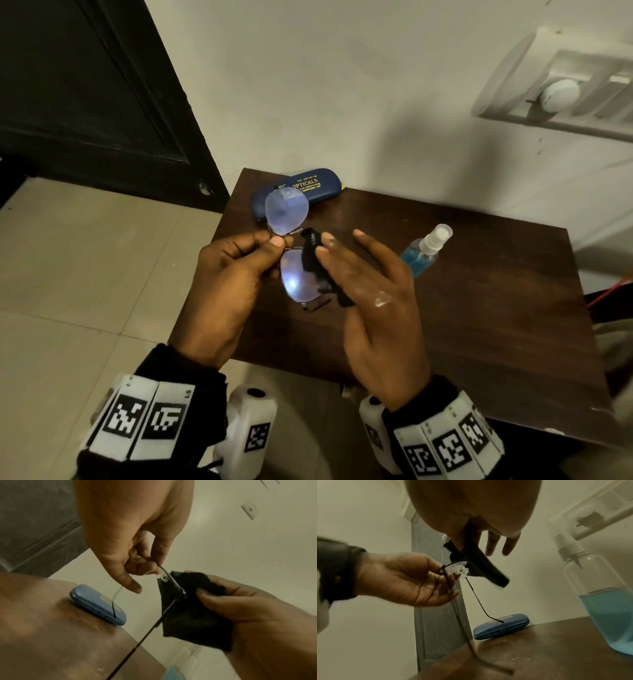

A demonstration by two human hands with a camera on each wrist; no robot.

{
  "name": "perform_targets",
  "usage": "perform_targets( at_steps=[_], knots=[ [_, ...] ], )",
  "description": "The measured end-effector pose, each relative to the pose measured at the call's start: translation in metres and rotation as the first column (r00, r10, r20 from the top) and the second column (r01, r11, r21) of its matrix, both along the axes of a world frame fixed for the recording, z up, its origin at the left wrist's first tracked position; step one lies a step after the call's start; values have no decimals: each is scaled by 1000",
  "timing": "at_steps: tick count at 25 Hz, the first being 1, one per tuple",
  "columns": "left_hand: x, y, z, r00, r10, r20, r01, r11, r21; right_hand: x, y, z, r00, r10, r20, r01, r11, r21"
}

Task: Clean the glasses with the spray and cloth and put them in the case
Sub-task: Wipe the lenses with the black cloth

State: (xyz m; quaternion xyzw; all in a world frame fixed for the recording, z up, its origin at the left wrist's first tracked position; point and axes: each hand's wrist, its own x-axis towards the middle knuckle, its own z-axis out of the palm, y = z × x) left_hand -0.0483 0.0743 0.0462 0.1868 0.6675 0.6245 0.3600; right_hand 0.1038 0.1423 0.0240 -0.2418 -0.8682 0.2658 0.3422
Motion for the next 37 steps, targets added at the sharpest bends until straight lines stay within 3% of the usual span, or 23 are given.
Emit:
perform_targets(
  at_steps=[3,5,8,12,16,18,20,22,28,33,37],
  knots=[
    [-4,-3,-1,994,-53,-93,45,995,-84,5,9,-3,972,-128,-199,64,952,-298],
    [-4,-5,2,985,-127,-115,113,986,-120,4,9,-3,961,-169,-218,87,937,-339],
    [-6,-5,3,982,-138,-130,120,984,-133,4,-3,1,983,-29,-179,-5,982,-189],
    [-7,-5,3,995,-60,-75,54,995,-85,4,-18,4,978,208,18,-208,978,34],
    [-4,-6,7,1000,-21,-12,21,998,-62,3,-26,5,954,272,123,-290,942,168],
    [-3,-6,7,998,-38,-43,35,997,-62,2,-24,4,966,204,161,-236,948,212],
    [-3,-6,6,995,-84,-61,79,994,-79,1,-16,3,982,74,173,-111,970,217],
    [-4,-7,5,994,-103,-32,99,989,-111,1,-12,2,983,35,183,-76,972,221],
    [-7,-10,11,994,-26,106,42,987,-154,1,-26,1,958,245,147,-273,936,223],
    [-8,-9,10,998,-53,25,57,974,-219,1,-17,1,981,105,165,-137,971,196],
    [-3,-8,12,994,-3,107,22,984,-178,3,-26,4,946,278,168,-307,935,181]
  ],
)
